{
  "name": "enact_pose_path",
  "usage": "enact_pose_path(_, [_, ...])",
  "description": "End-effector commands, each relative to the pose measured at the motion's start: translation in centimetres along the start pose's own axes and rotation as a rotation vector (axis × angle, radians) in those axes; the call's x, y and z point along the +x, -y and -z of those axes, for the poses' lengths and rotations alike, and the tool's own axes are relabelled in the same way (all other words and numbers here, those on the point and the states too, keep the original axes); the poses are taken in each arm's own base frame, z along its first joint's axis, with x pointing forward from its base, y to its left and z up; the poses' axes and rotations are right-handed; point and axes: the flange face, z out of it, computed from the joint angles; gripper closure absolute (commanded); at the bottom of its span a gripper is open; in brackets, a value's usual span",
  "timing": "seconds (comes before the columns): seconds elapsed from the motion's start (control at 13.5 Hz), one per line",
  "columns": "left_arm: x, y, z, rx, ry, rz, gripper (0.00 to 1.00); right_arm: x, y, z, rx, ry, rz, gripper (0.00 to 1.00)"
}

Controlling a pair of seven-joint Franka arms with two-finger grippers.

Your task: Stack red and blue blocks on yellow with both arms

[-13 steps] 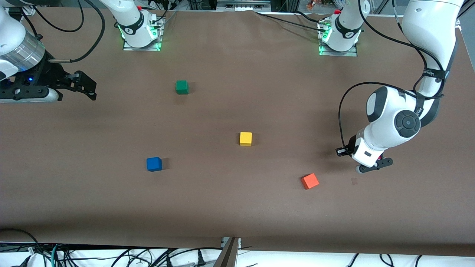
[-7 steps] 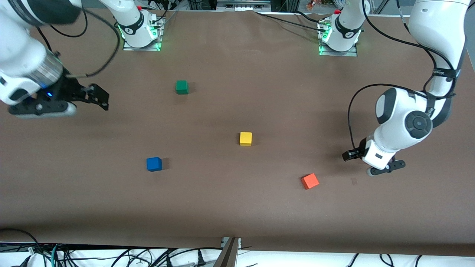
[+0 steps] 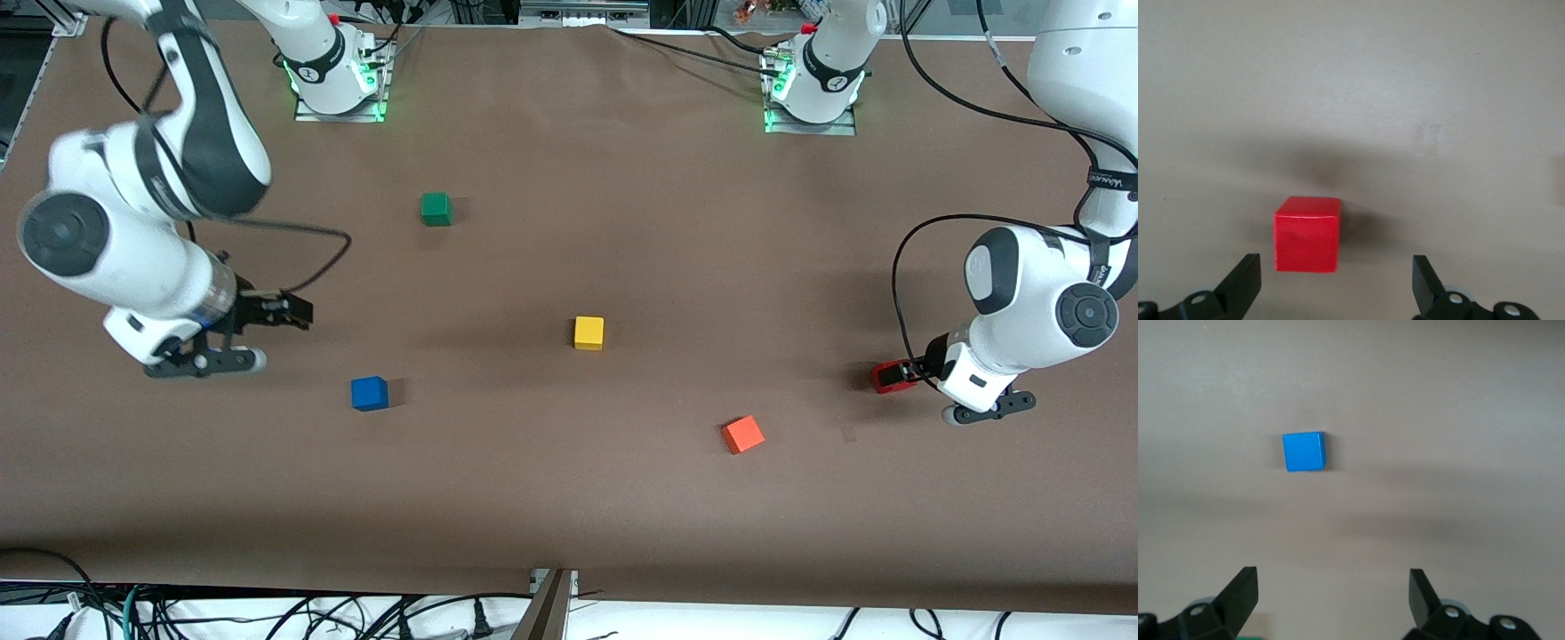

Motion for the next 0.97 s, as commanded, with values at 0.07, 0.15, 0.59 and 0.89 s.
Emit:
enact_pose_path(0.07, [0.6, 1.1, -2.1, 0.016, 0.003, -0.012, 0.00, 2.7, 2.0, -5.6, 0.029, -0.029, 0.011, 0.00])
enact_pose_path(0.15, [0.6, 1.2, -2.2, 0.019, -0.002, -0.016, 0.00, 3.0, 2.3, -7.3, 0.031, -0.015, 0.015, 0.00])
enact_pose_path(0.59, [0.1, 2.0, -5.3, 0.040, -0.010, -0.040, 0.00, 4.0, 2.7, -11.1, 0.049, -0.028, 0.015, 0.00])
enact_pose_path(0.89, [-0.1, 2.1, -6.2, 0.039, -0.002, -0.040, 0.43, 4.5, 2.8, -13.0, 0.061, -0.034, 0.008, 0.00])
